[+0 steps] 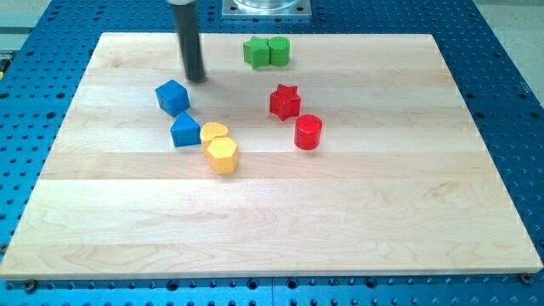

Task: Place the blue blocks to the bottom center of the board

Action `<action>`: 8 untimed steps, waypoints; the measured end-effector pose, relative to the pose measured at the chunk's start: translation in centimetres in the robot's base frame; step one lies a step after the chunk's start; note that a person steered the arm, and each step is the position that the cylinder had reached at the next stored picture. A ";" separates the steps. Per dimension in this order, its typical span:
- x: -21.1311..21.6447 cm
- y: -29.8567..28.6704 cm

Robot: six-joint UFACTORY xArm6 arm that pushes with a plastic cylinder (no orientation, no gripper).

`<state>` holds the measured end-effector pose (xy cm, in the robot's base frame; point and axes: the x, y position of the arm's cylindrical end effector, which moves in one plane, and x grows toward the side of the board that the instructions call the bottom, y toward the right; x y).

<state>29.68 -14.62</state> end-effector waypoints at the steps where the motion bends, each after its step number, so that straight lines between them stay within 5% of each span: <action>1: 1.1 -2.0; 3: 5.1 -0.9; 7: 4.7 2.3; 8: 9.6 2.3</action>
<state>39.31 -12.29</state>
